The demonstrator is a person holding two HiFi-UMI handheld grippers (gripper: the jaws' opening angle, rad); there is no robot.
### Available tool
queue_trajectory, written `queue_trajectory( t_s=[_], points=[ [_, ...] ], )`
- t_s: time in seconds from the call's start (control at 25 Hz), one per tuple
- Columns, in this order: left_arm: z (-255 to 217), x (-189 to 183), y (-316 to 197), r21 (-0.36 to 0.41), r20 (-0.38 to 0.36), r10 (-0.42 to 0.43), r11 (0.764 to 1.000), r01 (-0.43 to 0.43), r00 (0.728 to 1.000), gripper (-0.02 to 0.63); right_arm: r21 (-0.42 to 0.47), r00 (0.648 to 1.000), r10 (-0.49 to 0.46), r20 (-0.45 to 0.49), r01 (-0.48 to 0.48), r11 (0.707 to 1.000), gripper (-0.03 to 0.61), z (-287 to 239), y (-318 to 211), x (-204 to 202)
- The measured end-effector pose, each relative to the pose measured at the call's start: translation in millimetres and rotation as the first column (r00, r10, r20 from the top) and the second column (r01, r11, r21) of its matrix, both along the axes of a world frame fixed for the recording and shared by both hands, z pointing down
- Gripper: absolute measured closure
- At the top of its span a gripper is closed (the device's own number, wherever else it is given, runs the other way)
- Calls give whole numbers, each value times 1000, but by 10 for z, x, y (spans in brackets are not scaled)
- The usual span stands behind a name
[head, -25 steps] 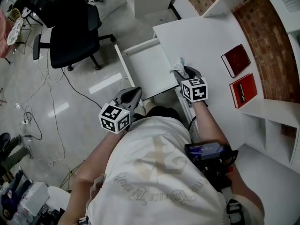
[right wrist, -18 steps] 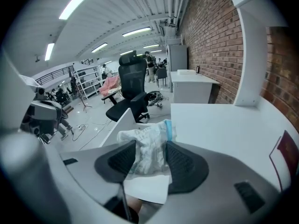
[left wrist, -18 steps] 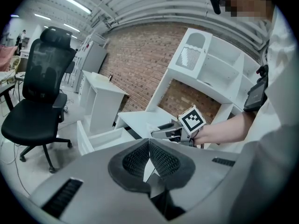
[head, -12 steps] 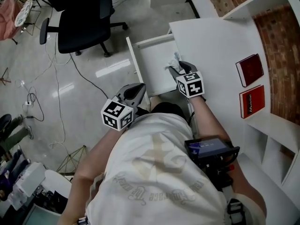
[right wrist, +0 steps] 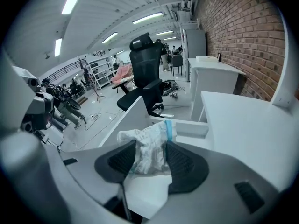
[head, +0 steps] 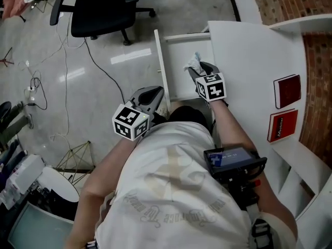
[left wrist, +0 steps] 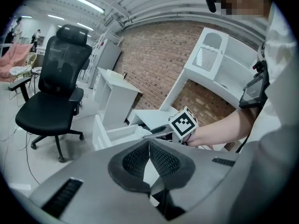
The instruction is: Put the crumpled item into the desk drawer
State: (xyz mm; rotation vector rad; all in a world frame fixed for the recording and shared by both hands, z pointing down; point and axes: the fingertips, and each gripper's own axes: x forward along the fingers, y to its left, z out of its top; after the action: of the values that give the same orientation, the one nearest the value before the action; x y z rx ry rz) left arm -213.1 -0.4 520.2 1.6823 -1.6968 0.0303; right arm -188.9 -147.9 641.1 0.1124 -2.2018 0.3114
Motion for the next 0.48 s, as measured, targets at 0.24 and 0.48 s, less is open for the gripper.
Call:
queue_trajectory(
  t_s=[0.24, 0.48],
  points=[
    [67, -105, -19, -11, -17, -48, 999, 48, 999, 592, -32, 999, -21, -49, 19, 999, 356, 314, 52, -108],
    [155, -191, 32, -36, -35, -83, 996, 82, 996, 592, -50, 994, -45, -96, 41, 998, 356, 575, 123, -190]
  ],
)
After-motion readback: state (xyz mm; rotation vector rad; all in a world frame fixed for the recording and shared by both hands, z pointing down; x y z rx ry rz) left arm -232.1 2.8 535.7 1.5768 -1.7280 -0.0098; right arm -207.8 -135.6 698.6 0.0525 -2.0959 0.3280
